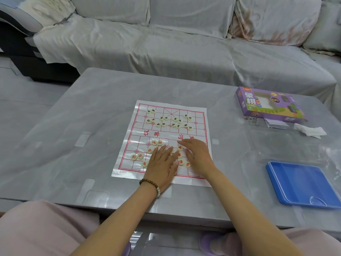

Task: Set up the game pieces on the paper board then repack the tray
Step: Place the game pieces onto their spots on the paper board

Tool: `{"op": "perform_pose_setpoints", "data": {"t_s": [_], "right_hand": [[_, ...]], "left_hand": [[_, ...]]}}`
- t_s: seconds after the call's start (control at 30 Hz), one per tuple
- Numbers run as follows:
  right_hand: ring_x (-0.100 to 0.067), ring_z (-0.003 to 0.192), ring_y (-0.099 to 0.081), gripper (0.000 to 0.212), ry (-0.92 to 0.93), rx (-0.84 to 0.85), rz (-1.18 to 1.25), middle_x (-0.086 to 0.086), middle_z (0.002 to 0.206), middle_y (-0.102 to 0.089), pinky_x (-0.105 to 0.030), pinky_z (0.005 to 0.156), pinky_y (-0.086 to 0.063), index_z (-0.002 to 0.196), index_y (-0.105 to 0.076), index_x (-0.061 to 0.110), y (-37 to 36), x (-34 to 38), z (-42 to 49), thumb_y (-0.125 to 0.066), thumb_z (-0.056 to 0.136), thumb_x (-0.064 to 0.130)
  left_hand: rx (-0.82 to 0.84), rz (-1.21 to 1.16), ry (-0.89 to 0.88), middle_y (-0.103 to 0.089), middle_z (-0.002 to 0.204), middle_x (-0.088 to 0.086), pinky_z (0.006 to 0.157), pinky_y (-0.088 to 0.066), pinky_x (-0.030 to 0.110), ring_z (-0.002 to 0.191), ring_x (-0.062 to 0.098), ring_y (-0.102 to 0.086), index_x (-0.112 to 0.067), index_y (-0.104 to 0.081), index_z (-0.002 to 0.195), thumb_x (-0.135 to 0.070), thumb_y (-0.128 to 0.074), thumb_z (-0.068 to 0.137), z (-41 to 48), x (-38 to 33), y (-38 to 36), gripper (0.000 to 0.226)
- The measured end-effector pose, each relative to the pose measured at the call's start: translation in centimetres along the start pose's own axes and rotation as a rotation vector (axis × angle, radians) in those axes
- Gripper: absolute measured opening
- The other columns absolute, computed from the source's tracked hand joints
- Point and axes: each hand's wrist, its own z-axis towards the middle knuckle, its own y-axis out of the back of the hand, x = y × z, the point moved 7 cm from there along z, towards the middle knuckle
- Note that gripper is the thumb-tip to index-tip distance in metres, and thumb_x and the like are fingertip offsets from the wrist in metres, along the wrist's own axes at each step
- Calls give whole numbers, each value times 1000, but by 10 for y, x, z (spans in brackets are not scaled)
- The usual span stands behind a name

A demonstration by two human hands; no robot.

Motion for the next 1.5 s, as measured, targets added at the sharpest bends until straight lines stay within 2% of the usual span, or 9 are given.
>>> {"op": "perform_pose_setpoints", "data": {"t_s": [0.1,0.27,0.37,0.47,0.63,0.73,1.07,1.33,1.5], "right_hand": [[-14,128,-38,31,60,96,-125,6,133,-53,-30,110,-15,125,-58,29,-4,2,13,-46,96,23],[-13,114,-49,23,-25,-14,-112,6,115,-64,-27,102,-23,109,-68,27,11,-18,14,-57,90,28],[-14,109,-52,29,-56,-26,-104,6,110,-65,-27,99,-27,110,-68,26,11,-26,11,-63,85,38],[-14,110,-51,37,-51,-6,-95,7,112,-64,-27,100,-27,115,-65,28,11,-30,8,-66,81,44],[-12,106,-52,27,-86,-47,-76,9,104,-66,-26,99,-27,106,-68,28,14,-31,10,-66,82,42],[-13,103,-53,26,-120,-83,-69,9,98,-65,-31,105,-28,100,-67,28,12,-29,11,-66,81,46],[-9,107,-52,25,-143,-51,-93,10,105,-64,-35,112,-20,104,-66,30,11,-32,9,-62,84,45],[-11,111,-51,28,-74,-71,-61,11,111,-65,-29,104,-25,109,-66,30,13,-3,14,-61,85,44],[-13,116,-48,30,-61,-38,34,8,119,-62,-29,104,-22,114,-64,28,-2,22,17,-61,87,40]], "left_hand": [[5,4,1,-19,154,-6,114,11,29,143,14,-3,-32,-21,145,-53,14,81,1,0,-1,76],[11,-4,11,-15,155,-7,113,14,27,143,12,0,-30,-19,146,-54,15,81,2,2,-4,78],[20,2,24,-13,155,-7,113,14,28,143,12,1,-30,-18,146,-51,4,91,3,3,-6,63],[20,-1,29,-13,155,-7,112,15,27,143,12,1,-29,-18,146,-46,-5,96,3,3,-5,55],[18,-8,28,-13,155,-7,111,15,26,143,12,0,-29,-17,146,-42,-12,98,2,3,-4,50],[22,-17,32,-13,155,-7,111,13,25,143,12,-2,-29,-17,146,-42,-12,98,2,4,-5,50],[29,-38,32,-13,155,-7,111,11,25,143,12,-3,-29,-18,146,-42,-13,98,1,4,-4,50],[-65,-158,114,-17,154,-6,113,-2,24,143,12,-10,-25,-20,146,-39,-19,99,9,28,44,49],[161,-104,109,-11,156,-3,116,-4,30,144,15,-6,-19,-13,148,-35,-13,101,20,58,42,50]]}}
